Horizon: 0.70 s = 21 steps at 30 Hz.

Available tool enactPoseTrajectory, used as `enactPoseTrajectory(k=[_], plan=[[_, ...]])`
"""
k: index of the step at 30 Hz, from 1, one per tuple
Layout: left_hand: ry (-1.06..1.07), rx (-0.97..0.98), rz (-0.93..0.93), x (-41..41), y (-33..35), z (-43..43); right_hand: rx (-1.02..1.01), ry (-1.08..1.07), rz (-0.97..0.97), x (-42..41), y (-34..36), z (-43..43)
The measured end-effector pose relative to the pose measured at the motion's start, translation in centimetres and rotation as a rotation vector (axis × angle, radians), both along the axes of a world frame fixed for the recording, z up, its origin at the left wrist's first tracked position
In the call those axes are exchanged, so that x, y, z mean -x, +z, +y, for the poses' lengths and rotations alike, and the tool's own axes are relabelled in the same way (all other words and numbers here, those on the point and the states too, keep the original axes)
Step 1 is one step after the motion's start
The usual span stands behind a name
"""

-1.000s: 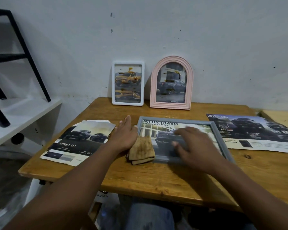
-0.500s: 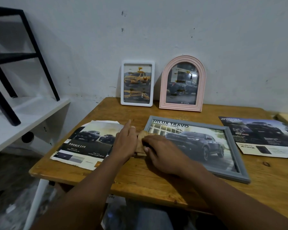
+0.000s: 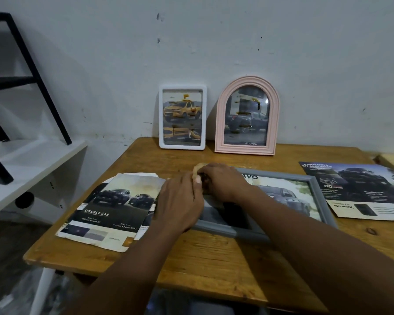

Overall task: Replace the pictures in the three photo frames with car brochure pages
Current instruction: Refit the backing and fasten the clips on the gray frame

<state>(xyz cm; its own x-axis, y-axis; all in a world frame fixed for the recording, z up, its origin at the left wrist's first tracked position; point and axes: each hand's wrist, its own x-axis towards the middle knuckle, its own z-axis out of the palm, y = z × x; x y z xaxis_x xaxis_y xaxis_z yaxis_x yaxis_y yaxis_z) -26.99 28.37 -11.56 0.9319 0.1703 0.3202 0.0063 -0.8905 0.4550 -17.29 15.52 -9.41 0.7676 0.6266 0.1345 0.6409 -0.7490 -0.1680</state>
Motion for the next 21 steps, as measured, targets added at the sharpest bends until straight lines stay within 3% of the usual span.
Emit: enactPoseTrajectory(k=[3, 10, 21], plan=[[-0.068, -0.045, 0.157, -0.9, -0.8, -0.9, 0.035, 0.032, -0.038, -1.1, 0.0, -0.2], [-0.223, -0.091, 0.311, -1.4, -1.2, -0.8, 0.140, -0.003, -0.174, -2.7, -0.2, -1.1], [-0.167, -0.155, 0.353, -1.1, -1.0, -1.5, 0.178, -0.322, -0.247, -1.1, -0.7, -11.3]])
